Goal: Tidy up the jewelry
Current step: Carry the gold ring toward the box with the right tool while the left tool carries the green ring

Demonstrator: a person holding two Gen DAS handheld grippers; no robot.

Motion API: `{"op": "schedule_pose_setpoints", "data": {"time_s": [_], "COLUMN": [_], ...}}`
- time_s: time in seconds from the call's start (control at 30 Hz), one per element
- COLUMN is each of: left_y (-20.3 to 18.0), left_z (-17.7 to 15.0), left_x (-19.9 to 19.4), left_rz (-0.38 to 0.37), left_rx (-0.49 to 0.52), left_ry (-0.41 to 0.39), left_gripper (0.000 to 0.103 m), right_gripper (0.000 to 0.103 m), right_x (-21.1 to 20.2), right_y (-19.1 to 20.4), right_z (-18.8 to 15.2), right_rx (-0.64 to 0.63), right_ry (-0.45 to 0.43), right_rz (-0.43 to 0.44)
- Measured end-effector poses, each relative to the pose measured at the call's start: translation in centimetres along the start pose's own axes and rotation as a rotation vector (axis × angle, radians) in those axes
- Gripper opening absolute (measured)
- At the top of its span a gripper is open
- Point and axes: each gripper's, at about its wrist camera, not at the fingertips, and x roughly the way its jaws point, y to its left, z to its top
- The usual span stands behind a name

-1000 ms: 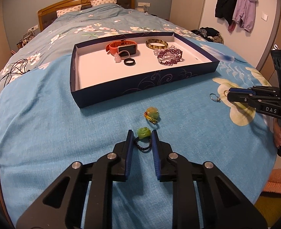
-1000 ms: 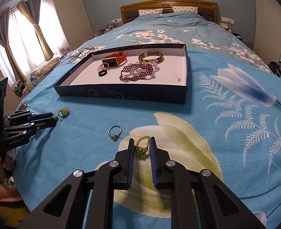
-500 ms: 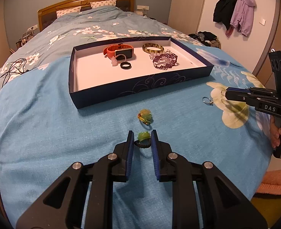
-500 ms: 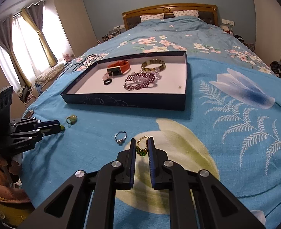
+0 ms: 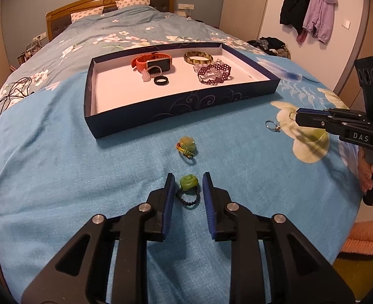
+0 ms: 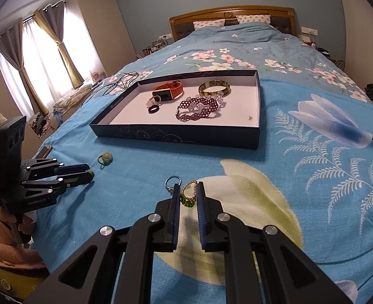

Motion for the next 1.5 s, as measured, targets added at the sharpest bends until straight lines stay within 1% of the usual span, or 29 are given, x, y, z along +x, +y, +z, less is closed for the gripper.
{"op": "schedule_pose_setpoints", "data": {"time_s": [0.07, 0.13, 0.27, 0.4, 0.6, 0.93, 1.5], "left_y": [-0.1, -0.2, -0.3, -0.2, -0.4, -0.6, -0.4], "left_z": [0.0, 0.0, 0.0, 0.1, 0.5, 2.3, 5.1], "left_x": [0.1, 0.1, 0.0, -0.3, -1.7, -3.9, -4.0], "left_rz": [0.008, 0.018, 0.029, 0.018, 0.008, -0.01, 0.006], "left_rx": [0.007, 0.012, 0.017, 0.008, 0.01, 0.009, 0.013], "left_ry": [0.0, 0.0, -0.003, -0.011, -0.053, -0.138, -0.199], "left_gripper": [0.022, 0.019, 0.018, 0.017, 0.017, 0.017, 0.017], "right_gripper": [0.011, 0.011, 0.011, 0.011, 0.011, 0.011, 0.011], "right_x": [0.0, 0.0, 0.0, -0.3, -0.7, -1.0, -0.6], "right_y": [0.1, 0.0, 0.2, 0.5, 0.8, 1.3, 1.4], "right_z": [0.0, 0.0, 0.1, 0.4, 1.0, 2.4, 4.4], "right_rx": [0.0, 0.0, -0.004, -0.014, -0.022, -0.042, -0.07], "right_ry": [-0.001, -0.002, -0.011, -0.023, -0.05, -0.086, -0.119], "right_rz": [0.001, 0.003, 0.01, 0.021, 0.04, 0.057, 0.058]}}
